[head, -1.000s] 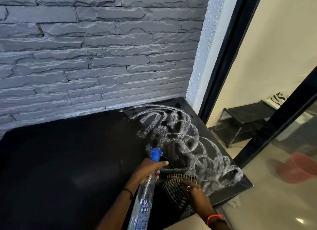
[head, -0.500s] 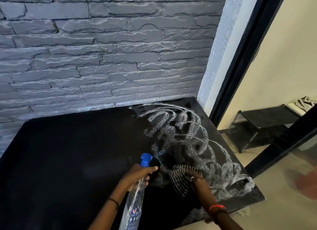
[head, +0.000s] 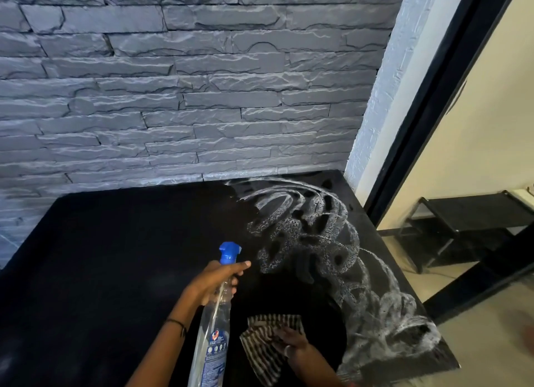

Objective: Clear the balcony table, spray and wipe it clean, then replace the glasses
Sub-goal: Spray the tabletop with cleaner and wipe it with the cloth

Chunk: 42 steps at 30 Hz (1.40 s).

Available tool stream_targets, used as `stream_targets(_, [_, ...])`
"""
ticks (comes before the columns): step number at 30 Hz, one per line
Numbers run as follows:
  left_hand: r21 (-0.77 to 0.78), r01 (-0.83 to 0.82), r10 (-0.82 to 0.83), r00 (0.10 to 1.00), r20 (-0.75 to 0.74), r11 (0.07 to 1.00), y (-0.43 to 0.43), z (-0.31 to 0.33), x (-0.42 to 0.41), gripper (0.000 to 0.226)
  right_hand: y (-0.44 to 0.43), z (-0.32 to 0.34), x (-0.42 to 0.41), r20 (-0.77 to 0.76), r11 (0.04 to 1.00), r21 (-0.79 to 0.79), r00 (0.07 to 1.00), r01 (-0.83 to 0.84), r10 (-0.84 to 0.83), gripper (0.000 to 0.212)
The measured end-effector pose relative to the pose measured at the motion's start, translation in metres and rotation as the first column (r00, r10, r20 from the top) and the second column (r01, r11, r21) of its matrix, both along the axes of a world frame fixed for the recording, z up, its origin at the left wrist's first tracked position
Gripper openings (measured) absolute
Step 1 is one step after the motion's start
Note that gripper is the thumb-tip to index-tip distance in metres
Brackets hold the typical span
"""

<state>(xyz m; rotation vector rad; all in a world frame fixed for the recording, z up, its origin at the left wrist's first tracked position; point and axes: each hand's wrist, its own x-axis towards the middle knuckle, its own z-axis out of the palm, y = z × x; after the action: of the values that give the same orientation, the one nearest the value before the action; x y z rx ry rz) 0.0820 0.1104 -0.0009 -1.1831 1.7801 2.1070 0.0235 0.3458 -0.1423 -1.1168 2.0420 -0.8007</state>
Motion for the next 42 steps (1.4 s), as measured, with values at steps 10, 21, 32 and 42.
stream_targets(10, [0.035,-0.032,0.032,0.999,0.001,0.999,-0.014,-0.003,0.009,0.04,-0.019,0.039,-0.113,-0.291,0.974,0.015,0.933,0.227,-0.213,0.047])
stream_targets(21, [0.055,-0.075,0.075,0.997,0.001,0.996,-0.047,0.0,-0.014,0.037,-0.044,0.039,-0.054,-0.263,0.995,-0.05,0.962,-0.092,0.075,0.042])
stream_targets(32, [0.066,-0.038,0.041,0.998,-0.042,0.997,-0.093,0.01,-0.052,0.04,-0.106,0.036,-0.164,-0.311,0.969,0.086,0.93,0.231,-0.194,0.036])
stream_targets(42, [0.069,-0.004,0.003,1.0,0.007,0.998,-0.114,0.004,-0.07,0.046,-0.163,0.035,-0.099,-0.239,0.998,0.048,0.97,0.049,-0.037,0.041])
